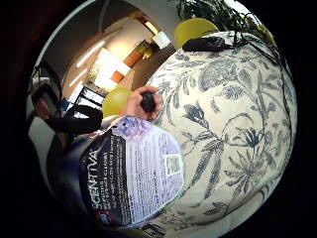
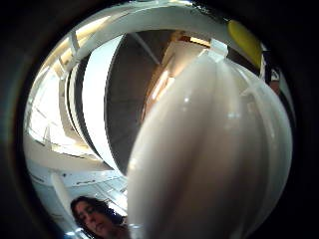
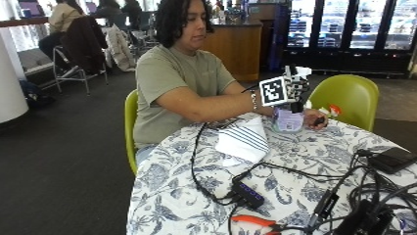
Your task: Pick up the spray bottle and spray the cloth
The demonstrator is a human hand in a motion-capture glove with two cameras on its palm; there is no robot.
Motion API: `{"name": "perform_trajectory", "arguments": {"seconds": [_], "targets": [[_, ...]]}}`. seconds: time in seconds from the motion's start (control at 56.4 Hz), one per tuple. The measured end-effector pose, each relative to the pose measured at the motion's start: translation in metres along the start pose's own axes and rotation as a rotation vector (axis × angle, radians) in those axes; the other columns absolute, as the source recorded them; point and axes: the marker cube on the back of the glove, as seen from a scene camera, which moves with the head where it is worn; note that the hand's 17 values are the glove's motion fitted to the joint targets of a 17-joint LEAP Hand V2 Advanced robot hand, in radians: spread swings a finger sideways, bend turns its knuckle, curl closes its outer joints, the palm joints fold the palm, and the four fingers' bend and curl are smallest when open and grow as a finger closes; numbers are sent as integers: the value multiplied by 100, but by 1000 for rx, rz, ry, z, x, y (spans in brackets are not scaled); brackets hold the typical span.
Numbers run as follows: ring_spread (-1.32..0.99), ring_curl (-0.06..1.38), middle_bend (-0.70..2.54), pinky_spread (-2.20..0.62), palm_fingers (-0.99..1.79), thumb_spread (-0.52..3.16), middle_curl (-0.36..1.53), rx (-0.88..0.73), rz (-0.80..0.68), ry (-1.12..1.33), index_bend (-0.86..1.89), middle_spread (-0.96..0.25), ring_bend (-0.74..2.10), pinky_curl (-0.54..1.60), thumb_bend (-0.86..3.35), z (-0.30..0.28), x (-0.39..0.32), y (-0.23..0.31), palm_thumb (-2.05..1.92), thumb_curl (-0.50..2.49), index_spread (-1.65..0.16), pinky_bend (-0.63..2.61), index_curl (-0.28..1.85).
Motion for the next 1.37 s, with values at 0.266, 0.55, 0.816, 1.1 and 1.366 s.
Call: {"name": "perform_trajectory", "arguments": {"seconds": [0.266, 0.55, 0.816, 1.1, 1.366], "targets": [[-21, 50, 58, -28, 134, 39, 57, -107, 59, -9, 21, -16, 72, 42, -3, -3, 1, 8, 98, 80, -29, 46, 62], [-6, 41, 40, 7, 50, 83, 48, -312, 108, 340, 8, -5, 48, 38, -5, -72, -2, 46, 76, 65, -32, 33, 44], [-4, 30, 19, 21, 26, 96, 38, -450, 214, 752, 20, 2, 18, 35, -4, -149, -28, 77, 64, 52, -39, 31, 39], [-5, 27, 16, 22, 20, 106, 31, -377, 296, 1101, 18, 3, 18, 35, -3, -186, -70, 107, 56, 44, -42, 33, 37], [-3, 26, 17, 22, 18, 109, 29, -420, 266, 1040, 18, 4, 18, 35, -2, -190, -85, 125, 55, 41, -43, 34, 35]]}}
